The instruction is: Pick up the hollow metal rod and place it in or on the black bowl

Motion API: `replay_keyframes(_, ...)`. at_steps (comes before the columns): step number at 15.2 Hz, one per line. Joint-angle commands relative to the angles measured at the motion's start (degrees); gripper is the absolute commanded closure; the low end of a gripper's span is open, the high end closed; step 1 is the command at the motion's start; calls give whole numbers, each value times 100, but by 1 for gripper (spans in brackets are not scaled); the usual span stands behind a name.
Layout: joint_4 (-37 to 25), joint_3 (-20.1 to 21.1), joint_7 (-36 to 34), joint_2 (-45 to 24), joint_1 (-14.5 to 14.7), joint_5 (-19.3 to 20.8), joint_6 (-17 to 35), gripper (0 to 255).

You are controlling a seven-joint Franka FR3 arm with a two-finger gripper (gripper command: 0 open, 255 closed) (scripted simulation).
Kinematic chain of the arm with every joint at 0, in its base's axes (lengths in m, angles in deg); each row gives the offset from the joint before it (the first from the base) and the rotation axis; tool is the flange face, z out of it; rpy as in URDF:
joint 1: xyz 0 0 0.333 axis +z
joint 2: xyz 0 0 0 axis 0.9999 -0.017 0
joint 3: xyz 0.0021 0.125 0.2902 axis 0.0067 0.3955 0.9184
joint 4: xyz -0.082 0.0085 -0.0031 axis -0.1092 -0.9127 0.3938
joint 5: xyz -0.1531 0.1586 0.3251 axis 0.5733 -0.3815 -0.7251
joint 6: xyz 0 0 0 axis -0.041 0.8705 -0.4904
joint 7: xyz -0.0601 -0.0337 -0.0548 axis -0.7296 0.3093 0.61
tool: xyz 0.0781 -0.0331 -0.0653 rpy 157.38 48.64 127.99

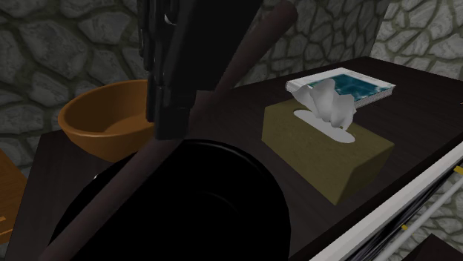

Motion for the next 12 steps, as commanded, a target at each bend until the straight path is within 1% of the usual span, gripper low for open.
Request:
replay_keyframes(1, 118, 41, -32, 2, 25, -18, 128, 255)
replay_keyframes(12, 806, 33, 201, -150, 78, -131, 942, 255)
